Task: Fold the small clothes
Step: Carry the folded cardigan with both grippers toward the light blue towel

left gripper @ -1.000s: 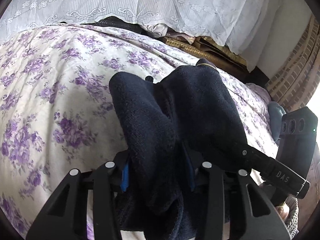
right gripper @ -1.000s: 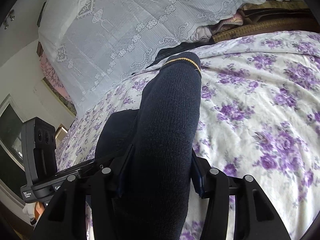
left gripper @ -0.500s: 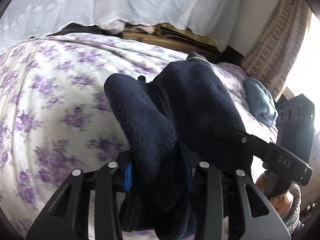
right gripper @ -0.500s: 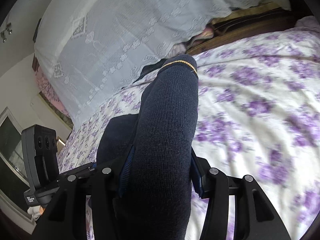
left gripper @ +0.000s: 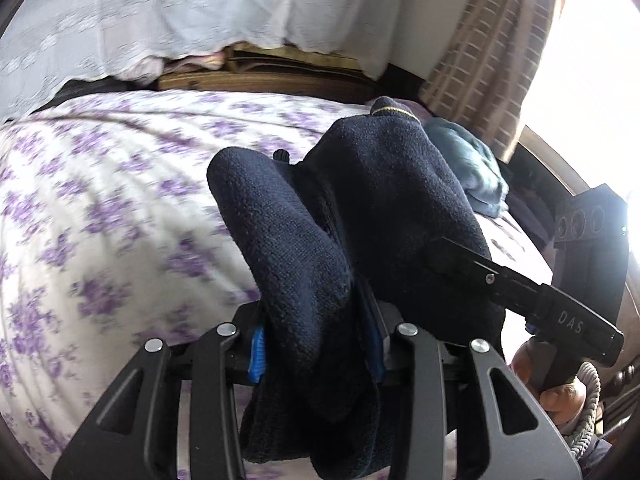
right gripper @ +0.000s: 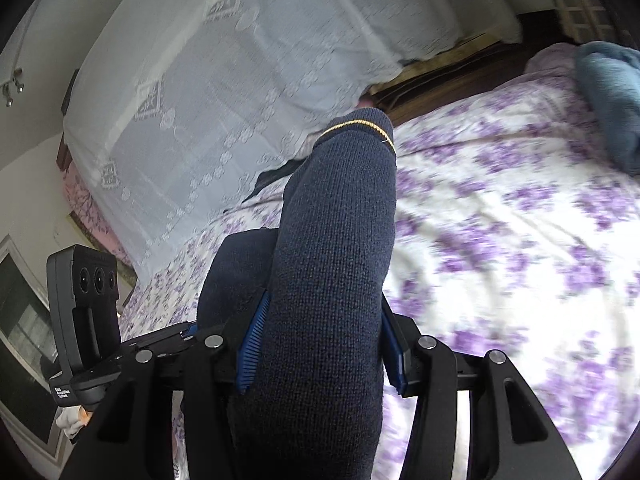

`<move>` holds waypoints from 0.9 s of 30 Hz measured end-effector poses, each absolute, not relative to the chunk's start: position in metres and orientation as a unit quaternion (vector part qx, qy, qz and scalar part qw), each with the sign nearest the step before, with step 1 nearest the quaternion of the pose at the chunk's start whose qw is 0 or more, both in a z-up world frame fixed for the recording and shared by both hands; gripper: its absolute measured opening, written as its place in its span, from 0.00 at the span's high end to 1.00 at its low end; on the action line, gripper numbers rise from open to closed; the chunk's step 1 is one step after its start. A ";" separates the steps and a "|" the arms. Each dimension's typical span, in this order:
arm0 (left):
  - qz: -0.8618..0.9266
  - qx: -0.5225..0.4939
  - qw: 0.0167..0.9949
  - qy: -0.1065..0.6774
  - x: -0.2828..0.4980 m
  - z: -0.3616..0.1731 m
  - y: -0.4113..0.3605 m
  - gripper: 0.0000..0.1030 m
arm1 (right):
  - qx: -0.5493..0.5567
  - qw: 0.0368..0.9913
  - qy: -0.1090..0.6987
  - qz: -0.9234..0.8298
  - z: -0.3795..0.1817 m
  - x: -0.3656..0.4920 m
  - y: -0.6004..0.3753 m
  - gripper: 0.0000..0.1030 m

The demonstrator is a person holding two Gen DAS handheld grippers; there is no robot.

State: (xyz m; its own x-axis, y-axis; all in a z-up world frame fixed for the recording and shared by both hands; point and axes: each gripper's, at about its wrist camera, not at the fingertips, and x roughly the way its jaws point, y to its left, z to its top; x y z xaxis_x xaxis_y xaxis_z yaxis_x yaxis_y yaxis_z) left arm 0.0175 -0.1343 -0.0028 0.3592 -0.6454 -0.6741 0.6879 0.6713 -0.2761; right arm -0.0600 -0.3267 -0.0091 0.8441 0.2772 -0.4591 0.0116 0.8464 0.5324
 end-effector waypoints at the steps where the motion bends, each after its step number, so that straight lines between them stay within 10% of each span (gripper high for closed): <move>1: -0.411 0.030 0.821 0.394 0.013 -0.001 -0.142 0.65 | 0.269 0.923 0.266 0.067 -0.008 -0.067 -0.334 0.50; 27: -0.585 0.140 0.701 0.382 -0.125 0.009 -0.438 0.65 | 0.312 0.916 0.202 -0.153 0.017 -0.260 -0.559 0.50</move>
